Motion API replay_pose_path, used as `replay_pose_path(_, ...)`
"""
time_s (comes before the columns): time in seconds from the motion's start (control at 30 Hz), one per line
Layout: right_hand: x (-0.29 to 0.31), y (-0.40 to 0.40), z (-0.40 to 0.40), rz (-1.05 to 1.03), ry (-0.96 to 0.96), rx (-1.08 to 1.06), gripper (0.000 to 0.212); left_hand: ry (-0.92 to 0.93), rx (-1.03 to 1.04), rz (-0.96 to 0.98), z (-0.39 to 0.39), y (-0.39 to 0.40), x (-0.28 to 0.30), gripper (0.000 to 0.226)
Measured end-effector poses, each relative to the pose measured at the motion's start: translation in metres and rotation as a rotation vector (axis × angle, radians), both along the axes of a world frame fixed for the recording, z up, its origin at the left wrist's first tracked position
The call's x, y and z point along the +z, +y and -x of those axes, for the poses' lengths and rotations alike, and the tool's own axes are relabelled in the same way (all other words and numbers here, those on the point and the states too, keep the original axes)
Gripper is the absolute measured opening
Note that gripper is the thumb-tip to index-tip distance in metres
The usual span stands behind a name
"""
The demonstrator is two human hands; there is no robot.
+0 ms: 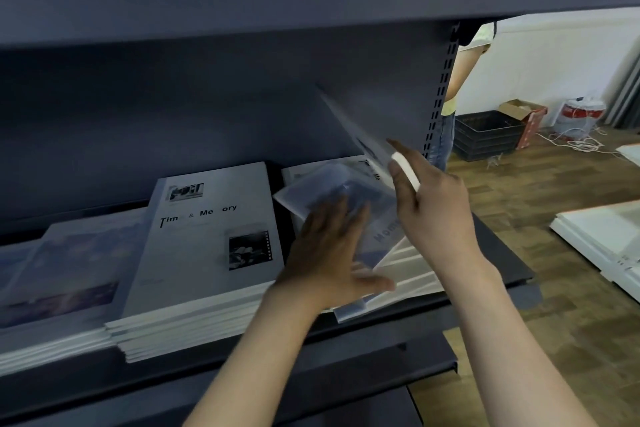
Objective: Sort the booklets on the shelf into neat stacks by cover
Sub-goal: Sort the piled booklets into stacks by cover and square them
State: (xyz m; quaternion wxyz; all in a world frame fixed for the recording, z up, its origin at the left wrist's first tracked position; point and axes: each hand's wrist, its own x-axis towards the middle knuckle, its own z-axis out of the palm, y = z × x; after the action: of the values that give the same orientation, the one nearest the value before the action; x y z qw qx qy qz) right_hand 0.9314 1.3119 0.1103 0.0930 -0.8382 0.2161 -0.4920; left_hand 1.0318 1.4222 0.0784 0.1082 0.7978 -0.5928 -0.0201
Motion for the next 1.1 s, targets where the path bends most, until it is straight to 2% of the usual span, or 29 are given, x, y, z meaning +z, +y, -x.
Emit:
replay_pose_path(0.2,0.0,0.003,-0.01,-0.014,-0.003,-0.032,0.041,-0.09,0.14,-0.15,0.031,-0.03,-0.001,0.098)
replay_pose_path(0.37,0.006,0.008,-0.016,-0.06,-0.056,-0.047,0.038,-0.037,0.288,-0.285,0.048,-0.049,0.025,0.069)
replay_pose_path(0.53,0.009,0.01,-0.013,-0.058,-0.096,-0.057,0.034,-0.025,0.356,-0.333,0.052,-0.058,0.025,0.058)
replay_pose_path(0.73,0.016,0.015,-0.014,-0.05,-0.113,-0.064,0.031,0.028,0.335,-0.38,0.045,-0.055,0.026,0.044)
replay_pose_path(0.83,0.021,0.019,-0.014,-0.057,-0.099,-0.047,0.032,0.068,0.208,-0.38,0.042,-0.048,0.037,0.044)
replay_pose_path(0.97,0.029,0.02,-0.014,-0.088,-0.142,-0.008,0.023,-0.056,0.018,-0.339,0.037,-0.037,0.06,0.043)
replay_pose_path(1.1,0.033,0.03,-0.012,-0.104,-0.133,-0.001,0.024,-0.124,0.045,-0.402,0.041,-0.033,0.06,0.031)
